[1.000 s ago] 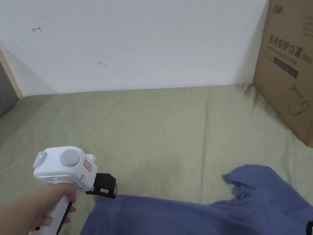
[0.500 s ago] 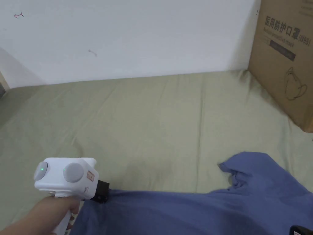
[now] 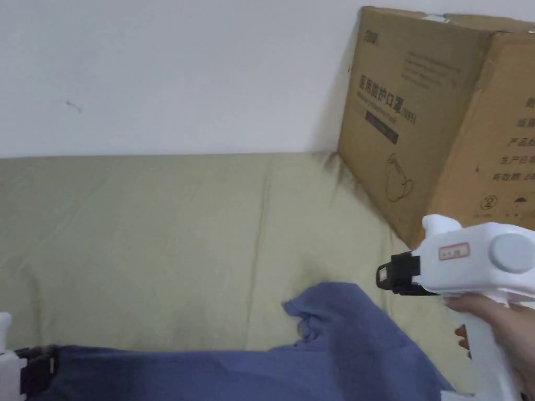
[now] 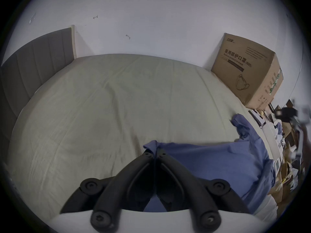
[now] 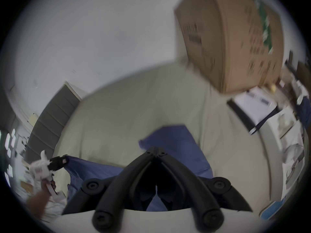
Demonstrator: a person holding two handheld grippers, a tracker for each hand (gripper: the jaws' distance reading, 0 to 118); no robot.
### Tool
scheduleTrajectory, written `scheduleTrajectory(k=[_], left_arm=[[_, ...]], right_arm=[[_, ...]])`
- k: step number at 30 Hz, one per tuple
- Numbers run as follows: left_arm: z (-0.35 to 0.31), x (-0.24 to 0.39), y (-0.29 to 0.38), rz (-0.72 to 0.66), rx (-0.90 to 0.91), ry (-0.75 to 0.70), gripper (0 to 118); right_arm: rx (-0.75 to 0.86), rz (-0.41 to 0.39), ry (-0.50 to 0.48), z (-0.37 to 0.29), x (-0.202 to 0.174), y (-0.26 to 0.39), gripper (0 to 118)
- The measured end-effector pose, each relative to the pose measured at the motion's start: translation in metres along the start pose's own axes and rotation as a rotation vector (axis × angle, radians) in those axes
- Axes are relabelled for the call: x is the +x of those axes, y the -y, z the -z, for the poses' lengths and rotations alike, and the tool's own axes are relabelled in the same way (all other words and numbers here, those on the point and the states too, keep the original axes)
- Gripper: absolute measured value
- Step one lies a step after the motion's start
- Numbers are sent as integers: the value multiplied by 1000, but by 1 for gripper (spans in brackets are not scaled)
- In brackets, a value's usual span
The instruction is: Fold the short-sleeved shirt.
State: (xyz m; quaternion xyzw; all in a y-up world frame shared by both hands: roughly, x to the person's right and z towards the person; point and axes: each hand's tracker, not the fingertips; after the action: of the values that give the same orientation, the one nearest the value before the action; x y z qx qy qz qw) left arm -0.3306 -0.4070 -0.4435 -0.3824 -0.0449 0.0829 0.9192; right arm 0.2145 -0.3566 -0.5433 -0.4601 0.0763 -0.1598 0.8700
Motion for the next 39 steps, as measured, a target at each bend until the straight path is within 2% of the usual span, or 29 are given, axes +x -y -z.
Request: scheduleTrajectory(k=[1,2,3,4,5,6,7,8,11,12,14,16,17,18,19,22,24,29,33,39], left_arm=[[-2,3,1,5,-2,2,0],[-4,4,2,12,-4,2,0],[-6,5,3,22,-7,-4,0],[-7,5,5,28,-2,-9,0],[-8,6,4,31,0,-7,0],[-10,6,6,30,12,-4,0],[-13,6,7,22,27,1,0],[-14,6,7,11,32,7,0],[-12,4,7,-34,22,15,0],[-11,3,7,-52,16,16,0],[-6,0,7,-77,-4,6,0],[-2,-3,7,-86,-21,-11,0],[0,-4,7,-83,-28,-19,0],[1,-5,7,-79,-35,-25,0],[0,-4,7,-74,-40,-30,0],[-5,-3,11,-51,-47,-49,0],[-10,-5,10,-54,-49,-54,0],[-14,-12,-13,-75,-25,-53,0],[-3,-11,-47,-69,-2,-50,0],[1,-7,-81,-91,92,-28,0]], right_arm=[[-40,28,7,18,9,-8,0],[-89,32,25,33,16,-14,12],[-137,39,56,49,22,-20,38],[-176,30,99,66,30,-22,88],[-201,23,129,79,34,-22,114],[-230,14,161,93,37,-22,116],[-246,7,191,99,39,-23,107],[-209,11,177,110,43,-20,105],[-261,10,237,138,51,-15,101],[-307,-7,257,147,49,-11,99],[-286,-87,299,149,41,-9,96],[-253,-102,317,141,32,-5,93],[-239,-133,331,135,28,-5,78],[-236,-187,347,128,25,-5,51],[-240,-210,311,122,24,-4,0],[-182,-176,229,97,29,-2,0],[-86,-176,240,68,21,7,0],[77,-79,186,14,23,-3,0],[138,-90,182,-5,7,-18,0],[310,-130,220,-19,-12,-21,0]])
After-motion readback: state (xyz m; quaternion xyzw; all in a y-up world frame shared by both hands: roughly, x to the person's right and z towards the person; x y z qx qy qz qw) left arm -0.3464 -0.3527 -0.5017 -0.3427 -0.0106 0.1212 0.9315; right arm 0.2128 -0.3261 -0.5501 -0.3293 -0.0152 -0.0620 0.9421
